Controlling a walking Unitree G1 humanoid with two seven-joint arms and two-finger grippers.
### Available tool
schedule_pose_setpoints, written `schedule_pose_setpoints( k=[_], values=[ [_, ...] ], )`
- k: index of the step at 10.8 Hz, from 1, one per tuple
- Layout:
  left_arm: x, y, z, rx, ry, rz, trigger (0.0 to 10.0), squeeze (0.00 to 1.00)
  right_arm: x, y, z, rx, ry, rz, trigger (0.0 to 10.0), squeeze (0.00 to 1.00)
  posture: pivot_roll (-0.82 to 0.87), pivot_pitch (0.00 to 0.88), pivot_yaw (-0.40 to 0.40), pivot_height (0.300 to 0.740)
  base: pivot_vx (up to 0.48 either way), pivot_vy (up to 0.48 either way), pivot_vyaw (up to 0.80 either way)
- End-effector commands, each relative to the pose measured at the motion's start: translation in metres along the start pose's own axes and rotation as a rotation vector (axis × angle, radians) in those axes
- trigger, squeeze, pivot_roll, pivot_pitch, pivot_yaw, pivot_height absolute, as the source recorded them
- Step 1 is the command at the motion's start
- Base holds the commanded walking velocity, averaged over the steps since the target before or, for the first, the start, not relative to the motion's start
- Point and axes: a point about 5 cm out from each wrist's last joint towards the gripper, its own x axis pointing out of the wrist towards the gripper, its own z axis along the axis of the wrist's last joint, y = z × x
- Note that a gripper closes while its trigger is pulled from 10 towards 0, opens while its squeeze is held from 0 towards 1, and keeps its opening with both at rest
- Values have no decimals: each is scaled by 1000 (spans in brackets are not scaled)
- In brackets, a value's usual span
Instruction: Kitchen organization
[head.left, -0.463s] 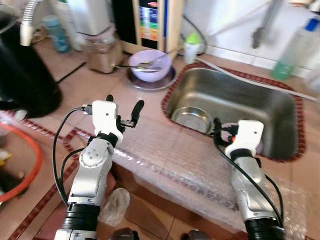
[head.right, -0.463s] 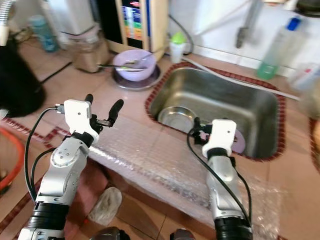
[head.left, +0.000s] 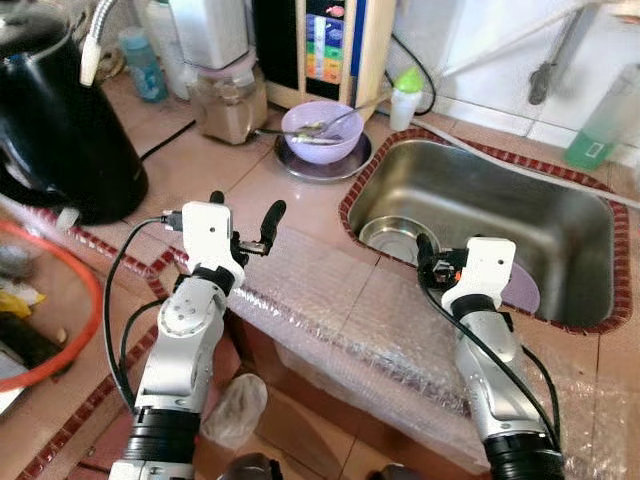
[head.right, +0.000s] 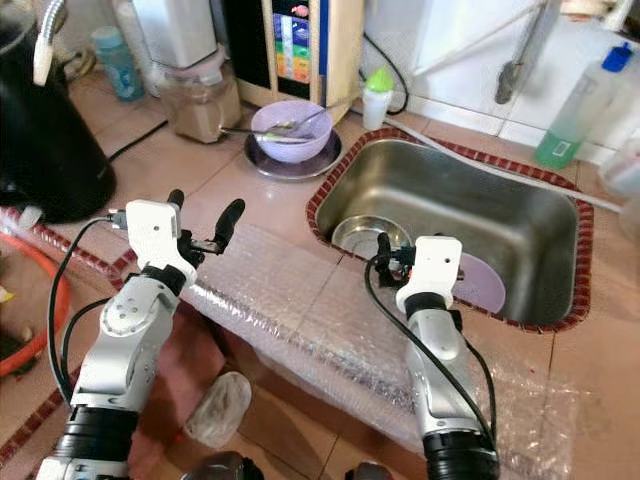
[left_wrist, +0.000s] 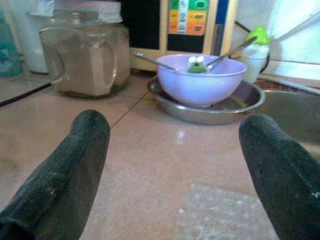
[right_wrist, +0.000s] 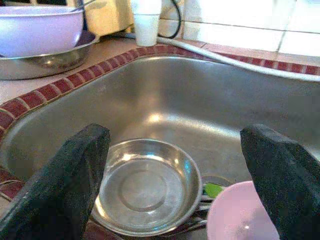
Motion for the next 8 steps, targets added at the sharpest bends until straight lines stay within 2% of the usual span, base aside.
schedule_pose_setpoints(
  k=[1,5,8],
  values=[
    [0,-3,3,6,-14,-9,10000,0,0,-2,4,2,-11,0,10000,0,-47,0,31,740,0,0,0],
    [2,-4,3,6,-8,-11,10000,0,-4,-3,4,-3,-3,4,10000,0,-58,0,33,740,0,0,0],
    [12,5,12,9,-27,7,10000,0,-24,-8,3,-39,12,5,10000,0,-109,93,51,740,0,0,0]
  ],
)
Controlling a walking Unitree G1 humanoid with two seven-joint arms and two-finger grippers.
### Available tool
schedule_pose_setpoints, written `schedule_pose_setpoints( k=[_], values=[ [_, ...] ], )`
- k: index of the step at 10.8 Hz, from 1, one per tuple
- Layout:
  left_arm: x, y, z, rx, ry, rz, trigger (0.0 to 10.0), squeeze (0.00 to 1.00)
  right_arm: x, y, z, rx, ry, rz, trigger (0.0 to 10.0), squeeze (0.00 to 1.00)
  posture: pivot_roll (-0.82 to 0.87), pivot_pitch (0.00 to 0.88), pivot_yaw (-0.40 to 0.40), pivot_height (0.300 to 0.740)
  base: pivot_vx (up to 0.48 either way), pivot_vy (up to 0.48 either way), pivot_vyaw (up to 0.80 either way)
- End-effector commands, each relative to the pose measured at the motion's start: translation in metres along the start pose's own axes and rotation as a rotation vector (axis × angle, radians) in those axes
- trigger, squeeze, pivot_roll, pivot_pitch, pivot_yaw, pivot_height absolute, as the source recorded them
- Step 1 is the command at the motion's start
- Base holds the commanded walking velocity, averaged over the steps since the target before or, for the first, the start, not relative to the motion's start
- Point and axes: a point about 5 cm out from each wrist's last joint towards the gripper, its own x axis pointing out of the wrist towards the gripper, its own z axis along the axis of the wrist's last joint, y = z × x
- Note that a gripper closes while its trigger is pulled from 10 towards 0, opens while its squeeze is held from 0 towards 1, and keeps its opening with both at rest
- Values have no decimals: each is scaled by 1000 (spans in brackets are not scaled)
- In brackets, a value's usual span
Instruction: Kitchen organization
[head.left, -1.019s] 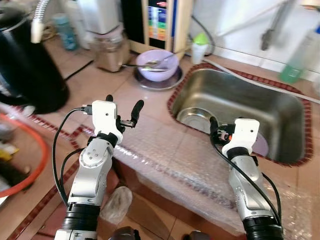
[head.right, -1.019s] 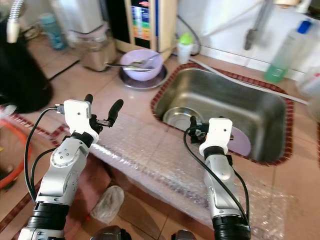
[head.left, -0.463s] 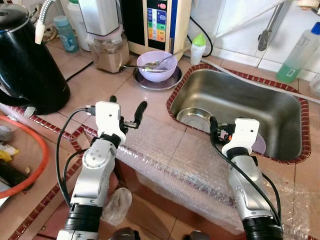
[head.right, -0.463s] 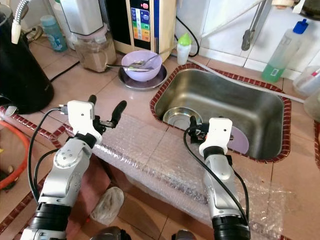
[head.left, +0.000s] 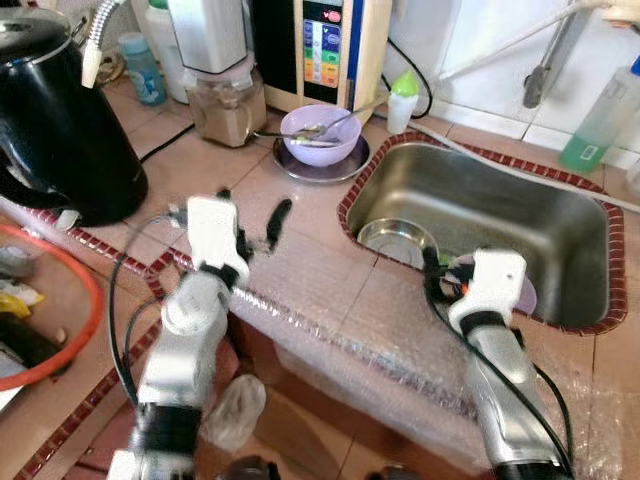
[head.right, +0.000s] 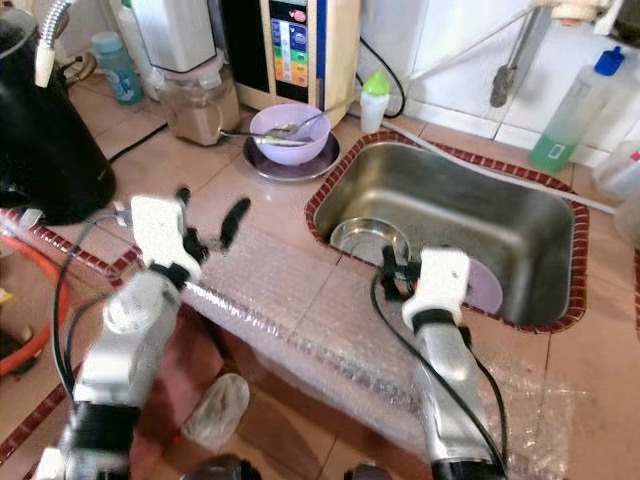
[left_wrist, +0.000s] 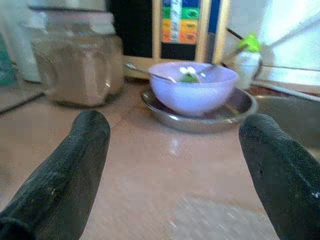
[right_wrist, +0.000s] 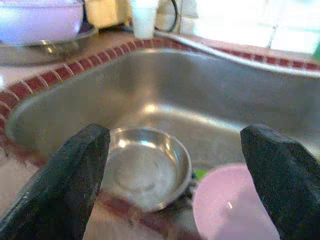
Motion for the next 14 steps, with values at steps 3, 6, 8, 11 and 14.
schedule_pose_setpoints(
  k=[3,6,8,11,14],
  values=[
    [21,10,10,2,-5,12,10000,0,-24,-6,2,-35,20,-26,10000,0,-165,186,81,740,0,0,0],
    [48,17,21,-12,-8,34,10000,0,-47,-5,7,-70,38,-25,10000,0,-221,255,103,740,0,0,0],
    [60,15,26,-19,-9,29,10000,0,-59,-2,12,-26,47,16,10000,0,-243,295,106,740,0,0,0],
    [71,17,25,-26,13,30,10000,0,-77,18,35,-16,-4,209,10000,0,-277,337,100,740,0,0,0],
    [78,22,23,-51,29,58,10000,0,-77,26,62,-20,-81,274,10000,0,-287,342,95,740,0,0,0]
  ],
)
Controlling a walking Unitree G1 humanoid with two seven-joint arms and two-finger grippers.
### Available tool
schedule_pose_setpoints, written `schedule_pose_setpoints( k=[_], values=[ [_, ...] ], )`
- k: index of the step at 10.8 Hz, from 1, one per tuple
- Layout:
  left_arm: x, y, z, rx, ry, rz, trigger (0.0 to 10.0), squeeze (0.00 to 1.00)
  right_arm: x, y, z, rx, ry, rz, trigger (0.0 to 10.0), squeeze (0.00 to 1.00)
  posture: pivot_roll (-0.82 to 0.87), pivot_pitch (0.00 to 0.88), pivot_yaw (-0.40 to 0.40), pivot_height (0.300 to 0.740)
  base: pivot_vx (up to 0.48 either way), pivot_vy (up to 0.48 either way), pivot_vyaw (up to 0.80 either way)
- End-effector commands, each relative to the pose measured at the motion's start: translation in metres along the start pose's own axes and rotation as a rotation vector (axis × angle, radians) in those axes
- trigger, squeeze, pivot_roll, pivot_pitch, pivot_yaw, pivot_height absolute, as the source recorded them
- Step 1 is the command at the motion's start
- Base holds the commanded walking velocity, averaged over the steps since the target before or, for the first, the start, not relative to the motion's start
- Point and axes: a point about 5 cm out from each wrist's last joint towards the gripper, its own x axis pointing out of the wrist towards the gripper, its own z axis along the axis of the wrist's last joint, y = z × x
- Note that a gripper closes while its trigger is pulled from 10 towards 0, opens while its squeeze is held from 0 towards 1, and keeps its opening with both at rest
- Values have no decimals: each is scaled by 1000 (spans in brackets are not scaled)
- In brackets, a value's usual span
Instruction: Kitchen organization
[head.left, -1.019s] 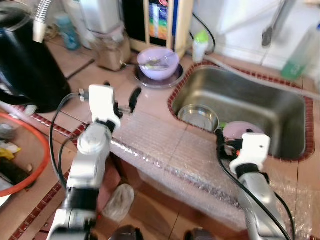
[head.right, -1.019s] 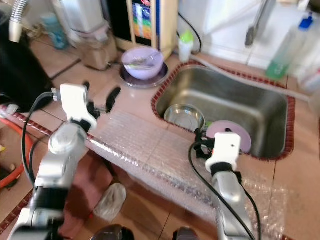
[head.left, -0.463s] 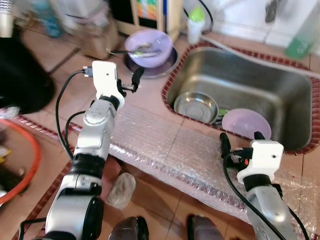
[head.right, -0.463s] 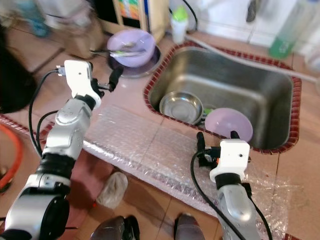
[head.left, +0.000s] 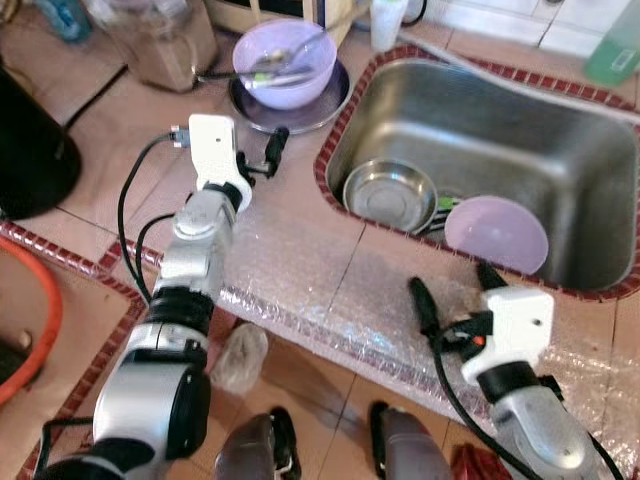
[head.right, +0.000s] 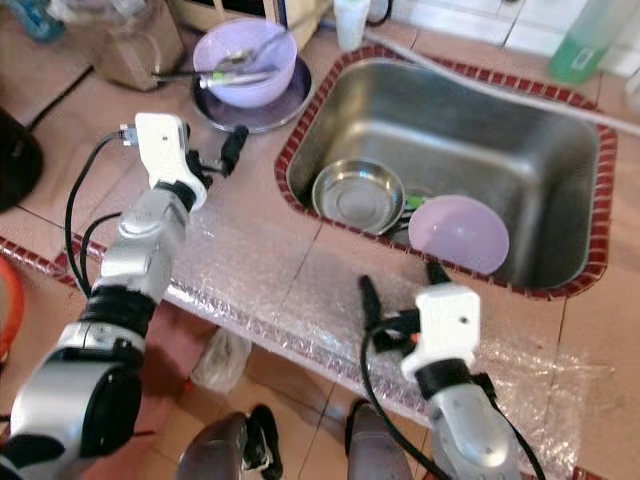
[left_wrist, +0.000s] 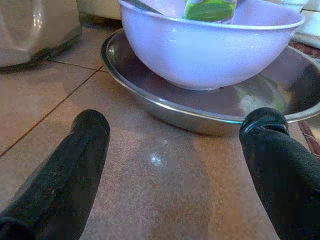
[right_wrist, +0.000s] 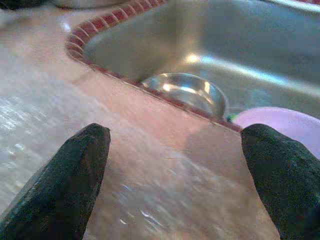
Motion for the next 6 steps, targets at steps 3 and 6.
schedule_pose_setpoints(
  k=[3,6],
  values=[
    [2,8,-5,-9,32,35,10000,0,5,2,14,-2,-40,31,10000,0,-286,331,94,740,0,0,0],
    [7,13,7,-64,-7,83,10000,0,7,1,9,-14,-6,37,10000,0,-266,314,99,740,0,0,0]
  ],
)
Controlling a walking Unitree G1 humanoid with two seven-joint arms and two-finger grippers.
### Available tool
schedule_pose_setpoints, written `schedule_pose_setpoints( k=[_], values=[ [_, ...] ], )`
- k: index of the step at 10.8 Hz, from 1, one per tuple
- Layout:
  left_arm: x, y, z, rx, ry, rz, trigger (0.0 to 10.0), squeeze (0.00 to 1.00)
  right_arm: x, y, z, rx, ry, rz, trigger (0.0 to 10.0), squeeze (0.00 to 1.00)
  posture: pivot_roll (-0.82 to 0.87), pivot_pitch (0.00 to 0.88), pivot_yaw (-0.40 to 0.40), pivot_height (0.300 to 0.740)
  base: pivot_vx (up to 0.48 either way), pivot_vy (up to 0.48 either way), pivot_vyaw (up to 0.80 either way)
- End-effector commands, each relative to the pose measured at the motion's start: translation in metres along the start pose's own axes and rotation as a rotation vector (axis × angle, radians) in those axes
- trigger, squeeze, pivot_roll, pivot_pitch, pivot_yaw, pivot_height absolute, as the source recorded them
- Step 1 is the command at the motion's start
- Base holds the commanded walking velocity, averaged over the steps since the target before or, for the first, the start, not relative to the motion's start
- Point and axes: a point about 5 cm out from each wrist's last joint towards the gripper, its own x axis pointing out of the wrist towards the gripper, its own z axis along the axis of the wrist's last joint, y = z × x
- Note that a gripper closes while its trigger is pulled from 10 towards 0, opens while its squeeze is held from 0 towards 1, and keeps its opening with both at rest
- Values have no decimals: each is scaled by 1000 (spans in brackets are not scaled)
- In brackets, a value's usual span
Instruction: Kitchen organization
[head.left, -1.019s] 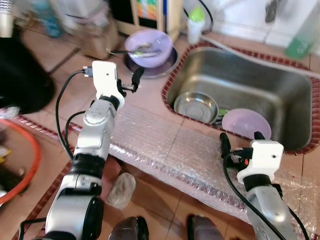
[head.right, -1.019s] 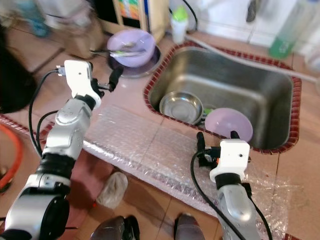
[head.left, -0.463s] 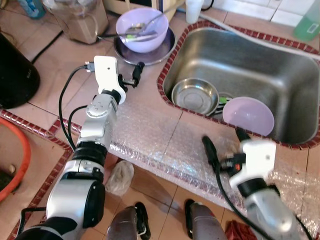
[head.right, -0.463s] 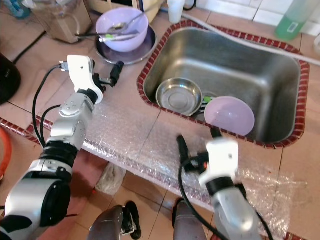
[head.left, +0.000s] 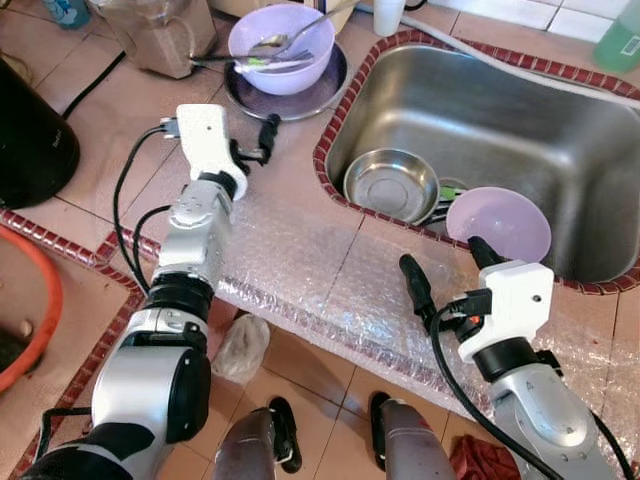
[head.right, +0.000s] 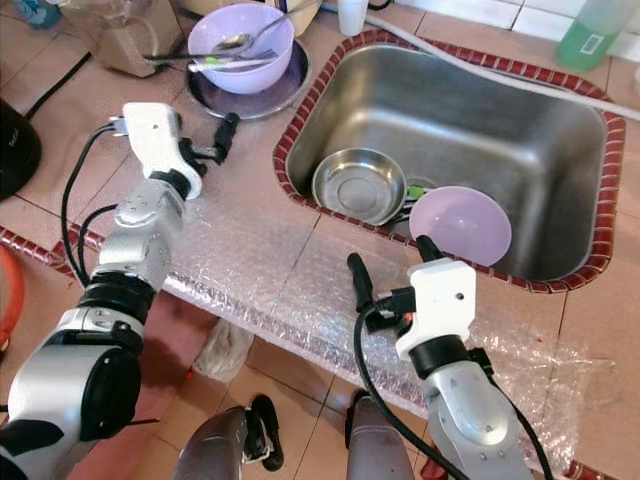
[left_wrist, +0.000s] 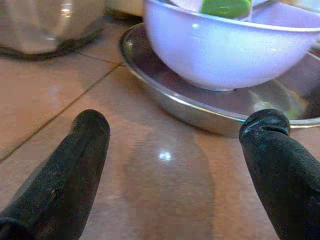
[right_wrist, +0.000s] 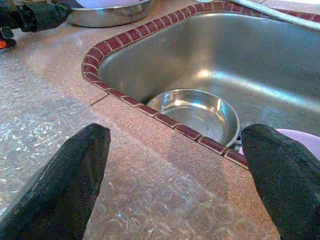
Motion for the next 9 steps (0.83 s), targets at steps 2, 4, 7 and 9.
schedule_pose_setpoints(
  k=[2,4,7,9],
  values=[
    [8,6,18,-43,-23,44,10000,0,0,3,-6,-1,30,16,10000,0,-257,307,98,740,0,0,0],
    [12,7,31,-55,-56,44,10000,0,1,3,-8,-8,33,23,10000,0,-252,301,100,740,0,0,0],
    [9,2,33,-83,-66,36,10000,0,7,3,-10,-17,28,28,10000,0,-244,292,98,740,0,0,0],
    [-3,0,17,-81,-24,32,10000,0,8,2,-12,-23,31,31,10000,0,-241,289,97,740,0,0,0]
  ],
)
